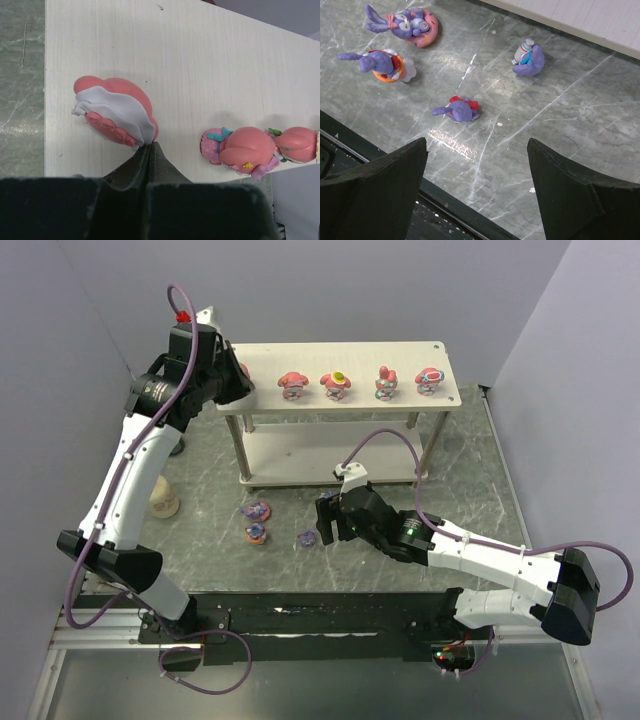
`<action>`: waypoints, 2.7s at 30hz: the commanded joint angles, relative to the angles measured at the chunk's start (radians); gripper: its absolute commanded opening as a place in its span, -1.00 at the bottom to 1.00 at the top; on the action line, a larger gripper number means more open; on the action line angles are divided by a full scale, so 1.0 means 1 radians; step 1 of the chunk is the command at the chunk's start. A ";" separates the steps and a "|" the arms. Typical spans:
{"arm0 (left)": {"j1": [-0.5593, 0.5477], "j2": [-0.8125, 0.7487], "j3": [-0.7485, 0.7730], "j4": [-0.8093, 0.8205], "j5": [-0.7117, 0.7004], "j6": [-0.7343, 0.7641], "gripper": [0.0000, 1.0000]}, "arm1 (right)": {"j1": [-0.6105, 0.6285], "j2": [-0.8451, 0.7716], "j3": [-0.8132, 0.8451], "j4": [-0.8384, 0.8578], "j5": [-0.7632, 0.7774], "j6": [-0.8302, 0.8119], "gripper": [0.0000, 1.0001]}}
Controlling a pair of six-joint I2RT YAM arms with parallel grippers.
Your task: Place and organize the plastic toys onto the shelf
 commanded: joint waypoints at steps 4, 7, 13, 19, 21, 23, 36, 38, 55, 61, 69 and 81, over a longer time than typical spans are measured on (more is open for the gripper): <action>-0.002 -0.007 0.039 0.086 -0.011 -0.025 -0.92 | -0.006 -0.023 0.011 0.010 0.024 0.005 0.76; -0.002 -0.016 0.027 0.111 -0.005 -0.030 -0.92 | -0.006 -0.025 0.011 0.010 0.024 0.003 0.75; -0.003 -0.064 0.001 0.120 0.069 -0.011 -0.85 | -0.006 -0.022 0.012 0.011 0.021 0.005 0.76; -0.003 -0.197 -0.088 0.190 0.133 0.024 -0.50 | -0.007 -0.013 0.017 0.010 0.015 0.005 0.76; -0.003 -0.231 -0.132 0.229 0.140 0.038 -0.38 | -0.006 -0.009 0.022 0.010 0.015 0.006 0.75; -0.003 -0.279 -0.183 0.247 0.121 0.047 -0.07 | -0.007 -0.006 0.022 0.007 0.018 0.008 0.75; -0.003 -0.702 -0.654 0.358 -0.162 0.020 0.93 | -0.007 -0.026 -0.007 0.014 0.081 0.015 1.00; -0.003 -0.779 -0.747 0.346 -0.193 -0.011 0.93 | -0.009 -0.037 -0.015 0.027 0.072 0.001 1.00; -0.003 -1.060 -1.259 0.367 -0.025 -0.031 0.93 | 0.010 -0.201 -0.399 0.594 -0.089 -0.083 0.99; -0.002 -1.003 -1.263 0.367 0.006 -0.026 0.93 | 0.098 -0.002 -0.305 0.593 0.028 -0.097 0.99; 0.018 -0.992 -1.269 0.370 0.003 -0.030 0.93 | 0.200 0.286 -0.090 0.427 0.317 0.090 0.99; 0.012 -0.940 -1.271 0.365 -0.020 -0.039 0.93 | 0.206 0.432 -0.053 0.381 0.374 0.301 0.78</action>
